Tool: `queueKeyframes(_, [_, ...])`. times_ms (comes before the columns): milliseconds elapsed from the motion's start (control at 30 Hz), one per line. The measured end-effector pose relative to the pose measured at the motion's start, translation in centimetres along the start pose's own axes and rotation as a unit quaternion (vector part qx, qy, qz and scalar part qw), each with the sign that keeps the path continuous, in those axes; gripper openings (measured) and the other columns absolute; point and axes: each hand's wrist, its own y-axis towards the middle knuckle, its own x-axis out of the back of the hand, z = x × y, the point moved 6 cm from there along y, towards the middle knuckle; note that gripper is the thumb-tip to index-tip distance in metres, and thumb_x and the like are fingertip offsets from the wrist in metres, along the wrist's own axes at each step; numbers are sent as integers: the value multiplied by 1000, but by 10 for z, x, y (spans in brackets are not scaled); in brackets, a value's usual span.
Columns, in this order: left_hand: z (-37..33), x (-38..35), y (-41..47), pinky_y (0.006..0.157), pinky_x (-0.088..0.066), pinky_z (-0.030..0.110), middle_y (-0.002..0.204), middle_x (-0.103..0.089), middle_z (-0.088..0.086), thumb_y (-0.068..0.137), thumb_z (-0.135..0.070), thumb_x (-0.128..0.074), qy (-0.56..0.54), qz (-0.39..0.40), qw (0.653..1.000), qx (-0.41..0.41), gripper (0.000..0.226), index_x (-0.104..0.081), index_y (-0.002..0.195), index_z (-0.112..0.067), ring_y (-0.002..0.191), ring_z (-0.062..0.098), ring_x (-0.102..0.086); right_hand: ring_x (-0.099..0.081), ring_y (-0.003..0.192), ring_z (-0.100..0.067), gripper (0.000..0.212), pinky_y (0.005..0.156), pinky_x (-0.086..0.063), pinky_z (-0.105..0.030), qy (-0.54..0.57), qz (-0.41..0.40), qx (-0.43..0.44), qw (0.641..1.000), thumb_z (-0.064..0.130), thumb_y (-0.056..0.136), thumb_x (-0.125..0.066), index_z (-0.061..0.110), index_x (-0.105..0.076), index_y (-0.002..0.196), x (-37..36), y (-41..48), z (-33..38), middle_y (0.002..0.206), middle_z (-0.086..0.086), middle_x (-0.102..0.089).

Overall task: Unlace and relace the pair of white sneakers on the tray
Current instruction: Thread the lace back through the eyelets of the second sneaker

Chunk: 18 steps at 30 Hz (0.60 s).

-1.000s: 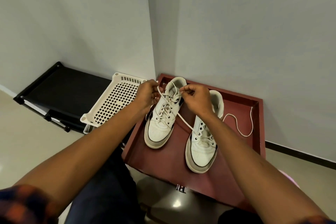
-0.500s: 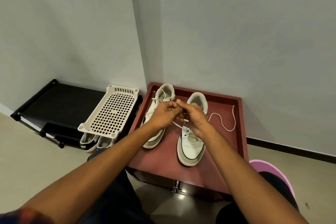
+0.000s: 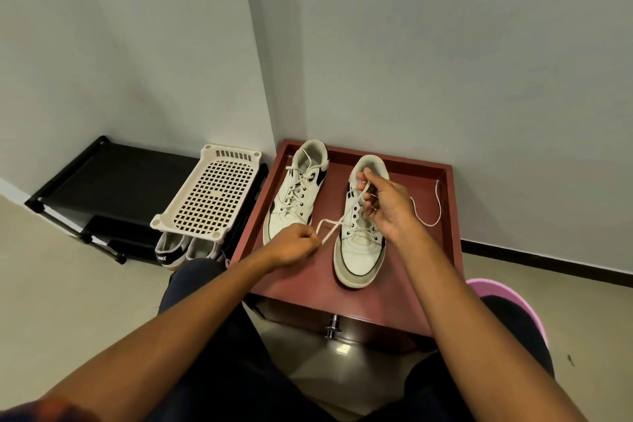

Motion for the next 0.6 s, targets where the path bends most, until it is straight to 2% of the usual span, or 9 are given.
queueKeyframes(100, [25, 1, -4, 66, -44, 24, 65, -64, -7, 86, -16, -59, 56, 17, 998, 23, 17, -63, 69, -18, 57, 2, -54, -46, 49, -3, 19, 46, -37, -13, 13, 0, 17, 1000, 25, 97, -68, 8, -76, 98, 5, -4, -3, 70, 2, -66])
queueKeyframes(167, [31, 7, -6, 70, -46, 23, 71, -66, -10, 86, -16, -61, 63, -24, 998, 17, 11, -70, 81, -20, 65, 3, -58, -47, 52, -2, 18, 48, -39, -13, -18, 9, 32, 999, 25, 97, -67, 9, -77, 94, 3, -9, -11, 72, 1, -67])
queueKeyframes(233, [23, 13, -6, 70, -48, 23, 76, -66, -8, 89, -13, -61, 17, -76, 997, -11, 14, -71, 94, -22, 67, 4, -59, -45, 53, -1, 17, 49, -37, -13, -66, 21, 51, 996, 25, 97, -67, 13, -79, 93, -2, -16, -21, 74, 5, -68])
queueKeyframes(333, [-11, 8, -8, 69, -47, 10, 90, -69, -5, 93, -10, -64, -78, -71, 992, -68, 15, -70, 107, -13, 78, 2, -62, -52, 54, 2, 18, 51, -39, -11, -137, 37, 73, 987, 25, 98, -65, 16, -80, 101, -12, -29, -38, 68, 15, -67])
queueKeyframes(400, [-31, -1, -6, 67, -46, 14, 86, -69, -4, 96, -18, -64, -64, -62, 989, -119, 8, -70, 98, -13, 73, 1, -60, -67, 70, -1, 22, 57, -48, -13, -111, 58, 64, 990, 23, 99, -64, 8, -78, 108, -19, -36, -51, 81, 3, -76])
queueKeyframes(467, [-39, -5, -5, 61, -44, 26, 73, -63, 1, 97, -23, -61, -21, -91, 985, -146, 20, -64, 83, -11, 62, 8, -53, -73, 83, -7, 24, 65, -52, -15, -91, 68, 55, 992, 21, 99, -64, 5, -77, 111, -23, -41, -58, 97, -7, -78])
queueKeyframes(533, [-41, -5, -4, 61, -45, 35, 72, -65, 2, 97, -29, -61, 13, -138, 977, -163, 24, -63, 81, -11, 62, 13, -55, -72, 76, -3, 23, 61, -51, -14, -71, 71, 38, 994, 22, 100, -63, 8, -77, 112, -25, -44, -57, 93, -4, -78])
queueKeyframes(600, [-44, -1, -7, 60, -48, 32, 71, -66, -6, 94, -38, -62, 35, -188, 965, -177, 24, -67, 82, -18, 62, 8, -60, -62, 57, 4, 22, 50, -44, -10, -70, 71, 26, 995, 23, 100, -63, 11, -76, 112, -22, -46, -53, 79, 6, -75])
